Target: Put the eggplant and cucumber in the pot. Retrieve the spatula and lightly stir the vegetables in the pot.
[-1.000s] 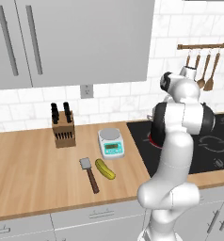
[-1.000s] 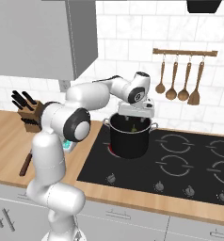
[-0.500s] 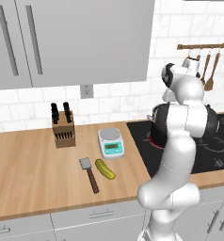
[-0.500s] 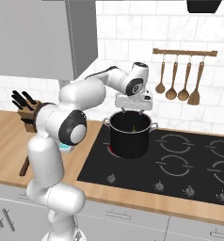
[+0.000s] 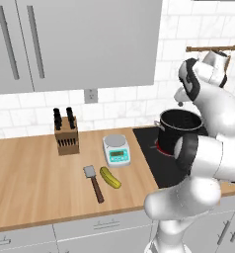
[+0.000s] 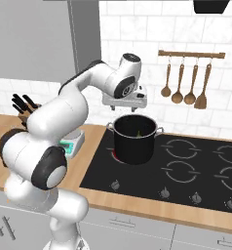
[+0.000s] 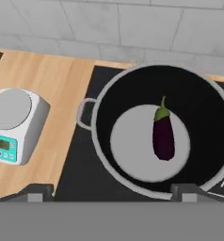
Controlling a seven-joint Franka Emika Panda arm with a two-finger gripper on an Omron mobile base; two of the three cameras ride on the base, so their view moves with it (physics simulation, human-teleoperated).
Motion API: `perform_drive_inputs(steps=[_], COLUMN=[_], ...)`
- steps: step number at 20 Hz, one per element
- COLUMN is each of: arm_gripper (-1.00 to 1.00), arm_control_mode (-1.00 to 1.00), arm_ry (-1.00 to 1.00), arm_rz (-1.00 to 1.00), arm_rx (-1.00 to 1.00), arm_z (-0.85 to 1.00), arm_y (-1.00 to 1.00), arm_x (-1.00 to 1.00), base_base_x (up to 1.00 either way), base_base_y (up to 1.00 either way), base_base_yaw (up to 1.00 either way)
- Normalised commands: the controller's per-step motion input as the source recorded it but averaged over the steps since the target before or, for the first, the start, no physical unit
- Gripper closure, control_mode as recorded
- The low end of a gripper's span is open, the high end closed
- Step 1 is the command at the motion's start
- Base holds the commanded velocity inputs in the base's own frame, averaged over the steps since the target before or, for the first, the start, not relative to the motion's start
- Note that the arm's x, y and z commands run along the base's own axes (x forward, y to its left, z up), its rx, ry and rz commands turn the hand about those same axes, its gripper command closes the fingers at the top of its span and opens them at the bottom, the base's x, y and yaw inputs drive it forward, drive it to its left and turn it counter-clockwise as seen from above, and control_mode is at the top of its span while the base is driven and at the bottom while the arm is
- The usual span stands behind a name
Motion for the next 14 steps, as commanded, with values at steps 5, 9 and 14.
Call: perform_drive_inputs(steps=[5, 9, 14], arm_gripper=[-1.0, -1.0, -1.0], arm_control_mode=[-1.0, -1.0, -1.0], arm_ry=[-0.09, 0.04, 0.17], arm_rz=[-0.02, -0.02, -0.01], arm_rx=[-0.15, -0.08, 0.0], arm_z=[0.04, -0.04, -0.31], arm_y=[1.0, 1.0, 1.0], arm_x=[-0.93, -0.42, -0.02], base_base_x=[0.0, 0.0, 0.0], base_base_y=[0.0, 0.0, 0.0], base_base_yaw=[0.0, 0.0, 0.0])
